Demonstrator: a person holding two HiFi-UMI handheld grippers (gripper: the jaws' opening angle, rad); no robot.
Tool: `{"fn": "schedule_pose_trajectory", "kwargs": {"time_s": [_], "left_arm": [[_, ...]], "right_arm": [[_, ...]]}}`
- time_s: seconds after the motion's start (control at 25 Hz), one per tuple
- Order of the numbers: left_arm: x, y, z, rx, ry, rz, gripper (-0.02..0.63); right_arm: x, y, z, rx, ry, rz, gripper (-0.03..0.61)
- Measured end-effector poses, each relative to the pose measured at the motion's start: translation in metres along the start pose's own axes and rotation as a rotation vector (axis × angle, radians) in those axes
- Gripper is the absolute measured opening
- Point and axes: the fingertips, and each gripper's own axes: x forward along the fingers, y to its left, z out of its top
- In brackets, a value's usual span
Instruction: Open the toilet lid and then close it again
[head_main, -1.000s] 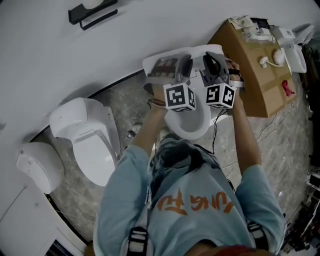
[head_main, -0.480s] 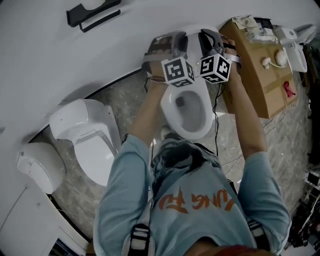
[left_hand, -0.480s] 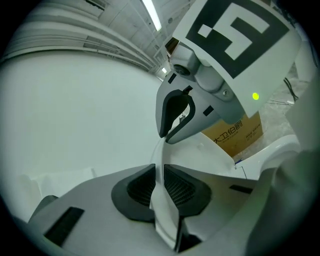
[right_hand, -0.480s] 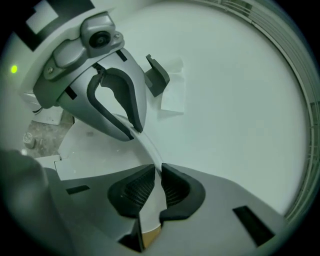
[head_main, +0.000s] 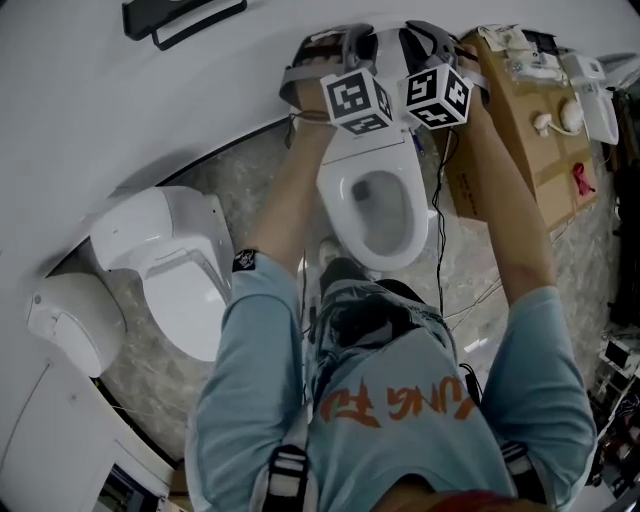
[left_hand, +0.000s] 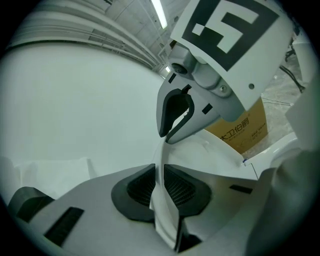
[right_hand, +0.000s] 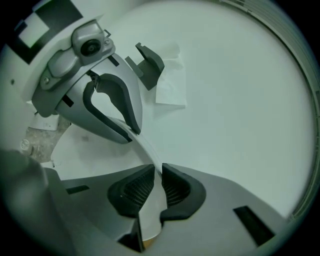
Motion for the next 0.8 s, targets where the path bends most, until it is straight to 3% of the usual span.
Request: {"fn": "schedule_pose_trajectory", "kwargs": {"time_s": [0.24, 0.36, 0.44, 0.52, 0.68, 0.8], "left_arm": [[-0.003, -0.006, 0.006, -0.009, -0.018, -0.010, 0.075], [-0.009, -0.010, 0.009, -0.047, 0.003, -0.013, 0.081], [-0.016, -0.020, 0.010, -0.021, 0.032, -0.045, 0.137], [-0.025, -0.032, 0.011, -0.026, 0.054, -0.061, 0.259], [-0.054, -0.065, 0.017, -0.077, 0.074, -0.030, 0.224], [-0.071, -0.121, 0.021, -0.101, 0.106, -0.073, 0.222]], "right_arm": [[-0.007, 0.000, -0.003, 0.011, -0.016, 0.012, 0.075], [-0.014, 0.003, -0.002, -0.072, 0.016, 0.037, 0.060], [-0.026, 0.005, -0.001, -0.103, 0.005, 0.038, 0.062], [-0.046, 0.005, -0.005, -0.052, -0.036, 0.016, 0.080], [-0.084, 0.026, -0.032, 0.061, -0.093, 0.057, 0.081], [-0.110, 0.063, -0.072, 0.114, -0.097, 0.139, 0.081]]}}
